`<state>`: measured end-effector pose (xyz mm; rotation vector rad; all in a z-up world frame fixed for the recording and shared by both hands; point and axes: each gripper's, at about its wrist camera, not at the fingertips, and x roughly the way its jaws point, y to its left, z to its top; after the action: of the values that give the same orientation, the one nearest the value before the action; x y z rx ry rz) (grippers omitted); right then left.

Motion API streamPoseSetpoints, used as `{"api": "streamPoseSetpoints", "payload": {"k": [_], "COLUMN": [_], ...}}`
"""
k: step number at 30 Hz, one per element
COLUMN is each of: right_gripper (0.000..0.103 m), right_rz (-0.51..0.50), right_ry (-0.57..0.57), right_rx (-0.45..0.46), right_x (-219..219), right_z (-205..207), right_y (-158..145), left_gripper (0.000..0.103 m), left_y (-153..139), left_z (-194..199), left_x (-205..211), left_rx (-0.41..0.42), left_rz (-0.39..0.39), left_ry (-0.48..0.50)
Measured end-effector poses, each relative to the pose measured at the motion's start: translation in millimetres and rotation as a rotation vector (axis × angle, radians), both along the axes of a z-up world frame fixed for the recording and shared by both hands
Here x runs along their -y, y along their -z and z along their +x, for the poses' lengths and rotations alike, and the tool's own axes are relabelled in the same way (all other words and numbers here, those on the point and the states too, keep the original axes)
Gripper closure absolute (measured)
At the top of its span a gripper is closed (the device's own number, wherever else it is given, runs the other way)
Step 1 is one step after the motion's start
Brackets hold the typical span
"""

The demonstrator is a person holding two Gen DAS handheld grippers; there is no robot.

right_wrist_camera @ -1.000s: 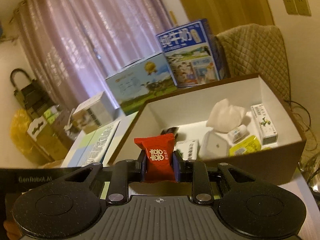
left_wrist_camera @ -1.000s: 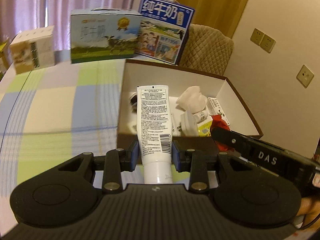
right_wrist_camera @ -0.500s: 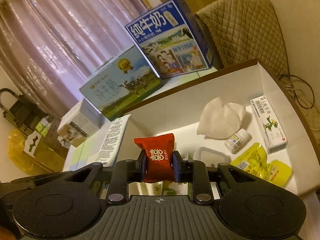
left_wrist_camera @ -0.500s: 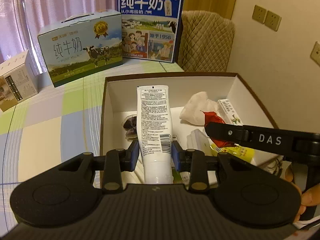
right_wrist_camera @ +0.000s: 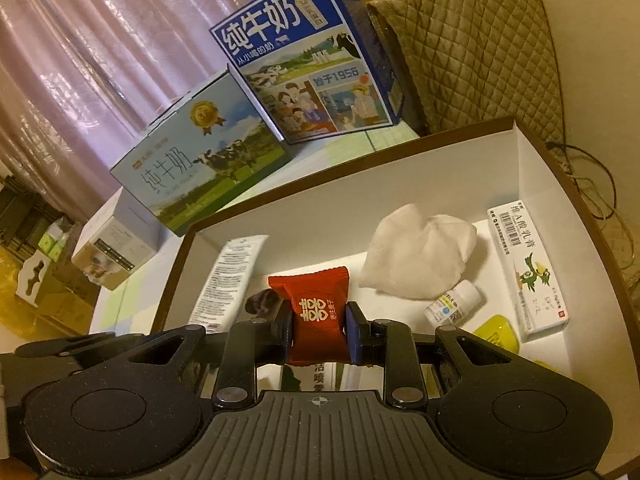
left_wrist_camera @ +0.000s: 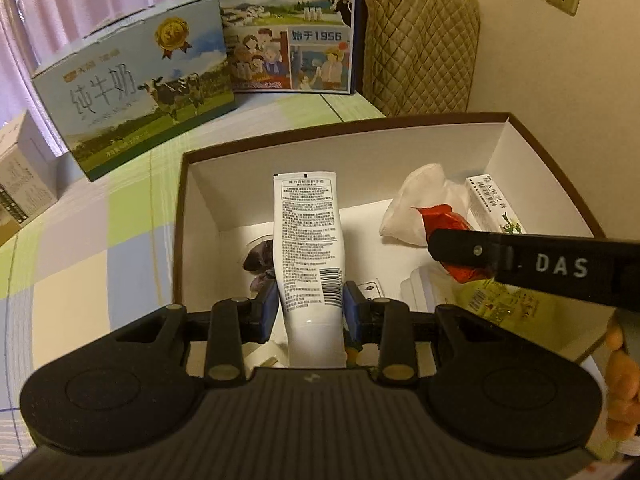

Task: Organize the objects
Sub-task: 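Lower tube and red packet into the brown box and open both tools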

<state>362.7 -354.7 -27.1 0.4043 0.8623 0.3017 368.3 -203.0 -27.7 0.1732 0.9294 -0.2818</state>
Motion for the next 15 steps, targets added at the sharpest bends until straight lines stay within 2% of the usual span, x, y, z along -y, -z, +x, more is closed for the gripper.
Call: {"api": "streamPoseSetpoints", "payload": {"k": [7,15], "right_gripper": [0.08,0.08], "right_rz": [0.023,0.047], "right_ry": [0.01,0.022], "right_rx": [-0.017,-0.032], "right_x": [4.9,6.5], "right_z": [8.2,13.7], "right_y": [0.3,0.6], "left_gripper": [0.072,0.052], "left_y": [11.3,6.1], "left_z": [13.1,11.8], "left_x": [1.0,-9.7], "left_rx": [-0.007,0.005], "left_rz": [-0.008,0.002], "left_ry": [-0.005,-0.007]}}
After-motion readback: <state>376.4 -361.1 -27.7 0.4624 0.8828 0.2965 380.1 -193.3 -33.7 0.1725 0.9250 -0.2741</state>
